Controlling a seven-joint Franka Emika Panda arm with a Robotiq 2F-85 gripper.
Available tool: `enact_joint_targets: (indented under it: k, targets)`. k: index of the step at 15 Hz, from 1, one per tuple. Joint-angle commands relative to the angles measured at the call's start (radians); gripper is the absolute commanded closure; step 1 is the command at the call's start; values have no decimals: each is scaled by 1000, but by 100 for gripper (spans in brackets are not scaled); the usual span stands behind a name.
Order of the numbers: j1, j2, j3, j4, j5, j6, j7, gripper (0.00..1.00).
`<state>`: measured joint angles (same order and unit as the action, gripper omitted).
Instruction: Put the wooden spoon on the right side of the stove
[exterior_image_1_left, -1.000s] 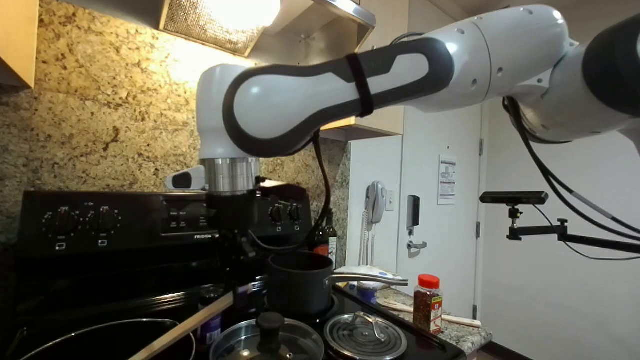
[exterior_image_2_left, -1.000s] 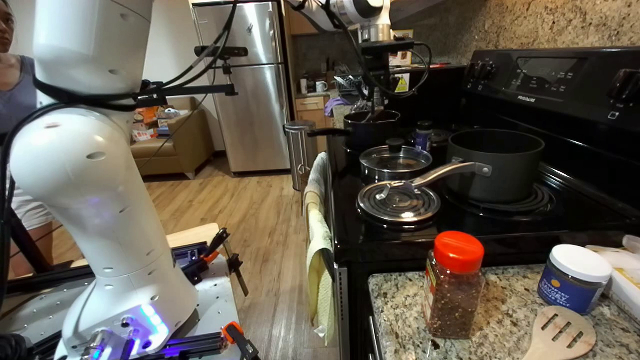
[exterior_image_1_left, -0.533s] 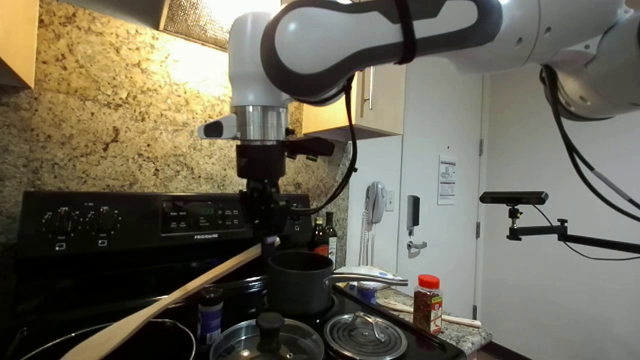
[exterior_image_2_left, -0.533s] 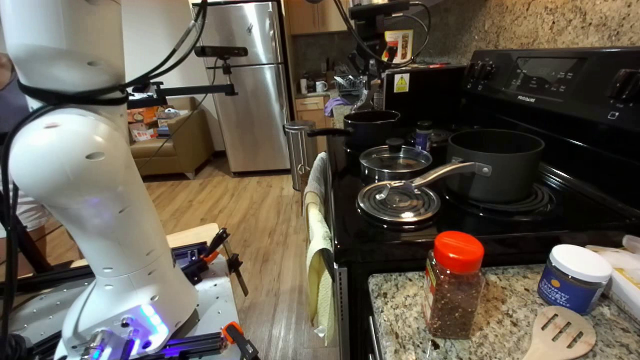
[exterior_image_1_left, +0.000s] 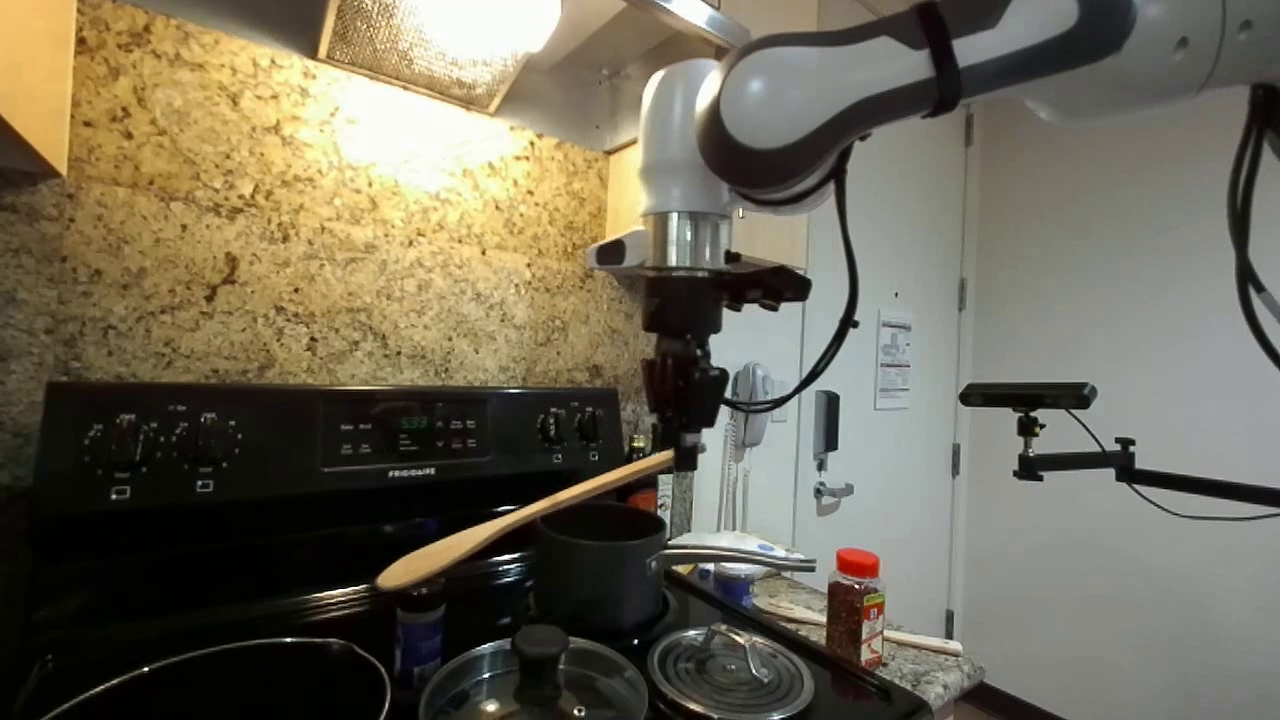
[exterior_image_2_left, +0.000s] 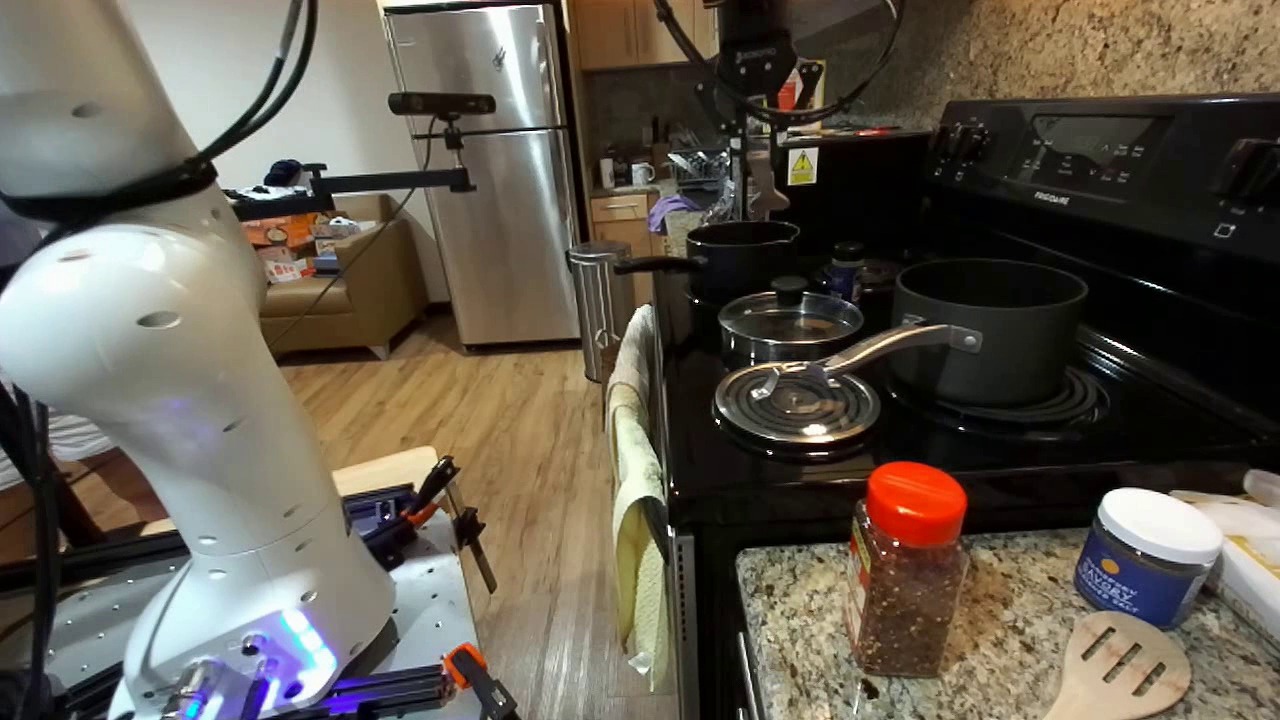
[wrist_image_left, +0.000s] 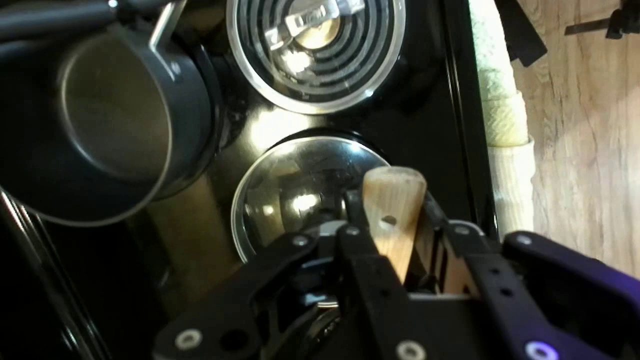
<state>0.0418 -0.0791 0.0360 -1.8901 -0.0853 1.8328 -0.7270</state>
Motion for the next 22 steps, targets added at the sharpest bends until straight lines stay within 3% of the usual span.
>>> enact_joint_targets:
  k: [1, 6, 8, 9, 13, 14, 17, 22]
  targets:
    - [-51, -204, -81, -240, 70, 103, 27, 93]
    - [-111, -404, -228, -500, 105, 201, 46, 93]
    - [-93, -428, -272, -544, 132, 273, -23, 93]
    - [-98, -380, -263, -480, 91, 202, 8, 73]
    - [-93, -418, -277, -529, 99, 242, 3, 73]
    - [-90, -418, -276, -529, 100, 242, 2, 93]
    - [-113, -414, -272, -498, 97, 272, 83, 93]
    - [-216, -417, -393, -453, 91, 261, 160, 93]
